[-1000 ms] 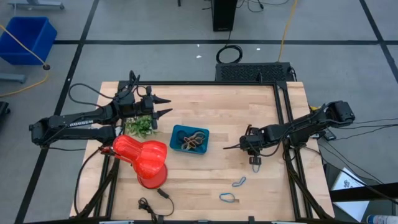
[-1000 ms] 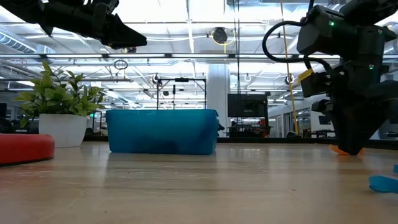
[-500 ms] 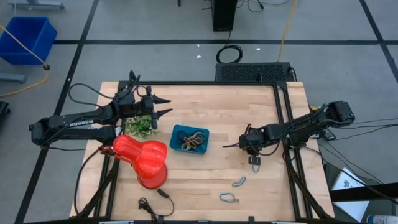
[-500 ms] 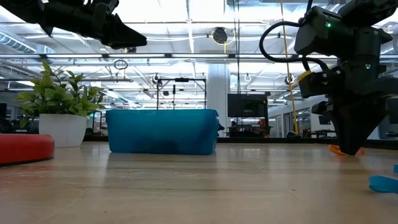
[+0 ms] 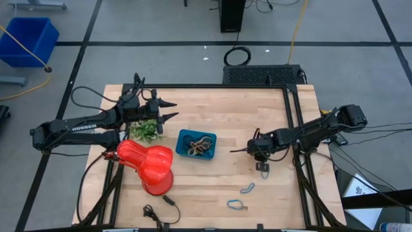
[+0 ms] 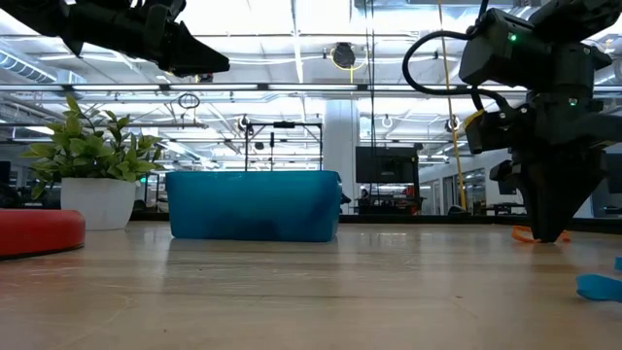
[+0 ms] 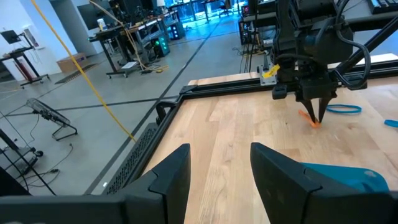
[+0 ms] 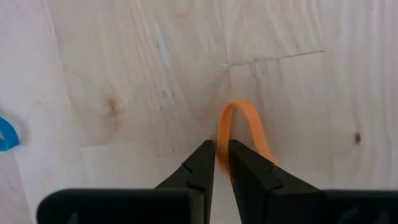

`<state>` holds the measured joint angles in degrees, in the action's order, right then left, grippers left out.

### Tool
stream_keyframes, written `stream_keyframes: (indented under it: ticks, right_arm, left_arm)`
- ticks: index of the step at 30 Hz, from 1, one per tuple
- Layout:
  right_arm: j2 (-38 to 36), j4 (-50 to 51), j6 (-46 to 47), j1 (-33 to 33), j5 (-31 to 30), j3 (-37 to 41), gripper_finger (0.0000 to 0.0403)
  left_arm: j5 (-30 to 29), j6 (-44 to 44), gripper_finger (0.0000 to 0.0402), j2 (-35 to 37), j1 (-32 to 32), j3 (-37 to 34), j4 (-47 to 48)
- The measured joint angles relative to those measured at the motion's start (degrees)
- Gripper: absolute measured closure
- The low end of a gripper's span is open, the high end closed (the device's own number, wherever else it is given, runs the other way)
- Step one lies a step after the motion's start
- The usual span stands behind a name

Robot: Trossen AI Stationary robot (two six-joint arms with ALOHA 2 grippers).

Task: Pick and place rubber bands into bin
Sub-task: Put the orange rubber band into the blue bin

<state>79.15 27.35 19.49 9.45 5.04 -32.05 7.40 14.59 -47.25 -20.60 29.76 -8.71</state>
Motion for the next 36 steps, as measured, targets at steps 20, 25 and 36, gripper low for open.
stream_keyframes:
  ticks: [20,25,36]
  right_arm:
    - [0.07,-0.55,-1.21,4.55,-5.10,0.91,0.0362]
    - [-0.12,-1.25,5.62,4.55,-5.10,3.93,0.0391]
    - [-0.33,-3.99,3.57,4.48,-6.63,4.95,0.0401]
  left_arm:
    - [0.00,0.00,0.0227,-0.01,0.00,0.00,0.00]
    - [0.00,0.00,0.0227,-0.01,0.00,0.00,0.00]
    - [0.00,-0.09,0.0227,0.01,0.00,0.00,-0.02]
